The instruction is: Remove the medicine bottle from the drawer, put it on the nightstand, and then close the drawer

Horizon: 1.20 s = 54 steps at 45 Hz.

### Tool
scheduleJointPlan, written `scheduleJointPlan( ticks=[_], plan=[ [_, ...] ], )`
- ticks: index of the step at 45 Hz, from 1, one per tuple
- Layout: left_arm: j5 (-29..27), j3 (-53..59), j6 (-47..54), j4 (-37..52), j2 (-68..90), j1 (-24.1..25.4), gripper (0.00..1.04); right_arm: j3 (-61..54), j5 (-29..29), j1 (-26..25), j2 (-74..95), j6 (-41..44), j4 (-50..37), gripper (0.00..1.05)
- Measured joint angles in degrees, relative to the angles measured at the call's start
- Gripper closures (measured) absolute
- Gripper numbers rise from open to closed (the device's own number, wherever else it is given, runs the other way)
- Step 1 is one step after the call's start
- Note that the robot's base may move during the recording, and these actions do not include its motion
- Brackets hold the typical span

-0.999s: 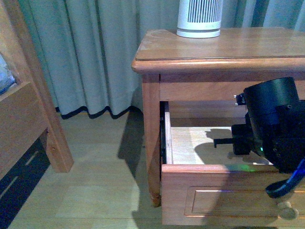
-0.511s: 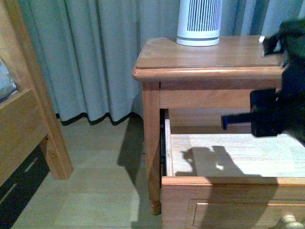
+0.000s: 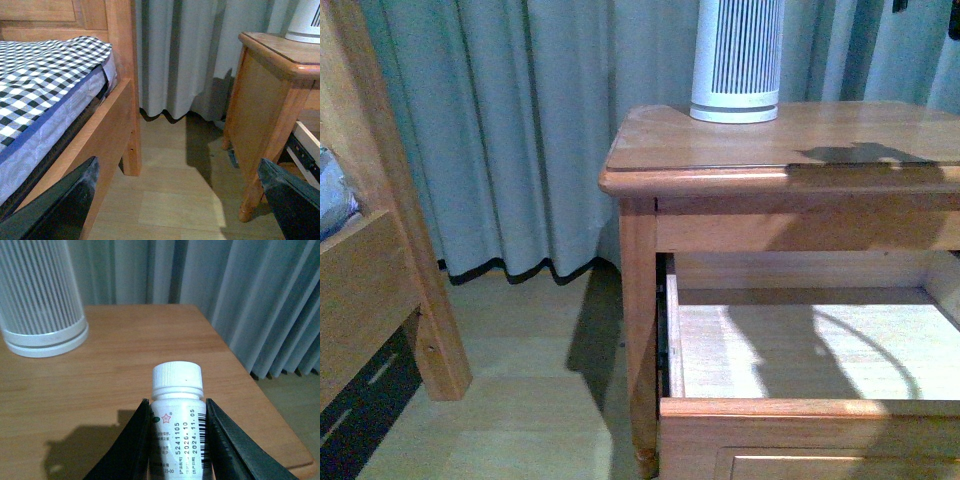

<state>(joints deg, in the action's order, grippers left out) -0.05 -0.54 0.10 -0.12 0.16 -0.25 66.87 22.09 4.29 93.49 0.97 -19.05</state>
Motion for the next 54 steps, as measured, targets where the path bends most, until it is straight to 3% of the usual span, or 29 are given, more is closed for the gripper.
scheduleJointPlan(
  ticks=[10,27,35,43,45,54],
  plan=[
    [0.0,0.0,0.0,0.0,0.0,0.0,0.07,16.7,-1.5,-4.4,16.7,-0.8,8.4,0.76],
    [0.0,0.0,0.0,0.0,0.0,0.0,0.07,19.0,0.2,-4.1,22.3,-2.1,9.7,0.76],
    [0.0,0.0,0.0,0.0,0.0,0.0,0.07,18.9,0.1,-4.1,21.8,-2.3,9.4,0.38],
    [0.0,0.0,0.0,0.0,0.0,0.0,0.07,14.0,0.3,-3.7,14.6,-1.8,4.0,0.1],
    [0.0,0.0,0.0,0.0,0.0,0.0,0.07,12.3,0.4,-3.6,12.2,-1.3,2.4,0.06],
    [0.0,0.0,0.0,0.0,0.0,0.0,0.07,-5.5,0.6,-2.1,-7.6,-0.2,-5.7,0.07]
  ],
)
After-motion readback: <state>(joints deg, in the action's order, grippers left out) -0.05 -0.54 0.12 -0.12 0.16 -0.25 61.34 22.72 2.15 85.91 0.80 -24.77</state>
